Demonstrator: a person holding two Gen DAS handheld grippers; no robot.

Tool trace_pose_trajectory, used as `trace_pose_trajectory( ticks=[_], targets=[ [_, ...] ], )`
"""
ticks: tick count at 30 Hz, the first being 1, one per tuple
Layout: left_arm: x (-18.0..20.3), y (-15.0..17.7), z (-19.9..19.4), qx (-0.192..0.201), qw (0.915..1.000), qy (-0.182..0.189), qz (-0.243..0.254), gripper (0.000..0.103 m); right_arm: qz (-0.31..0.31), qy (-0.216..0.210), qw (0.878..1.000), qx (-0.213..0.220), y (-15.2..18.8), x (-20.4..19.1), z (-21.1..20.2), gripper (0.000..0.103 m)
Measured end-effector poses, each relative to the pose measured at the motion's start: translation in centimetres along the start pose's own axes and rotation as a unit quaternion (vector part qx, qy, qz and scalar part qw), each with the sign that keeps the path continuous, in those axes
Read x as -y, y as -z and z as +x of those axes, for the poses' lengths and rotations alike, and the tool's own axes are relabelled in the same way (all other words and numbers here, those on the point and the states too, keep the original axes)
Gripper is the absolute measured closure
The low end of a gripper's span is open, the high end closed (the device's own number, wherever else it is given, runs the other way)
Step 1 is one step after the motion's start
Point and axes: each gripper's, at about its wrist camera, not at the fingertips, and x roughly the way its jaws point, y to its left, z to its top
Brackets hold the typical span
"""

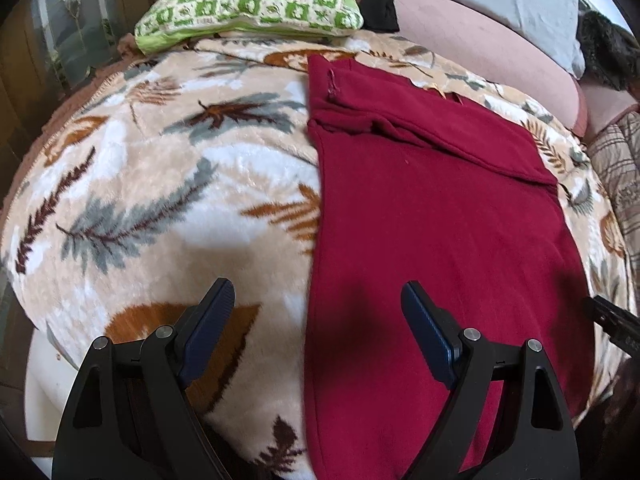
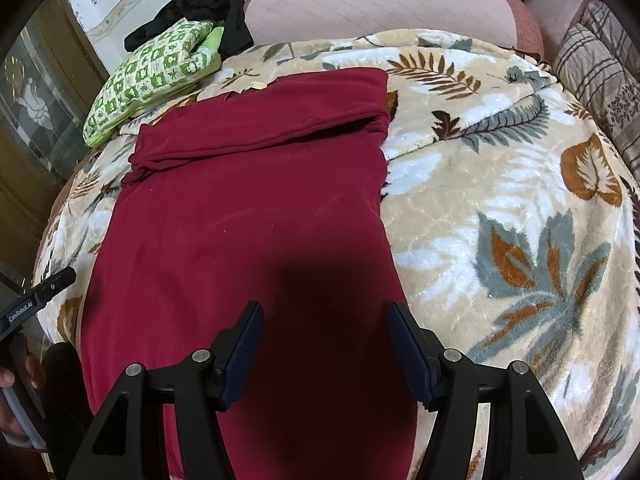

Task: Fold small clothes

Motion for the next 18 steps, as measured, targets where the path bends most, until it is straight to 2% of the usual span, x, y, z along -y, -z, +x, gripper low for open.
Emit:
trace_pose_trajectory(
  ticks=[2, 7, 18],
  targets=[
    [-0.1, 0.5, 0.0, -0.007, 0.9999, 0.013, 0.003, 0.017, -0.004, 0.002, 1.0, -0.004, 0.2, 0.1, 0.0, 0.04],
    [-0.5, 1.3, 0.2, -0.017, 0.9999, 0.003, 0.0, 0.017, -0.005, 0.004, 1.0, -0.009, 0.8, 0.9, 0.0, 0.038],
    [-0.7, 3.3, -0.3, -0.049, 0.998, 0.04, -0.002, 0.017, 0.002, 0.002, 1.0, -0.016, 2.0, 1.6, -1.1, 0.038]
  ],
)
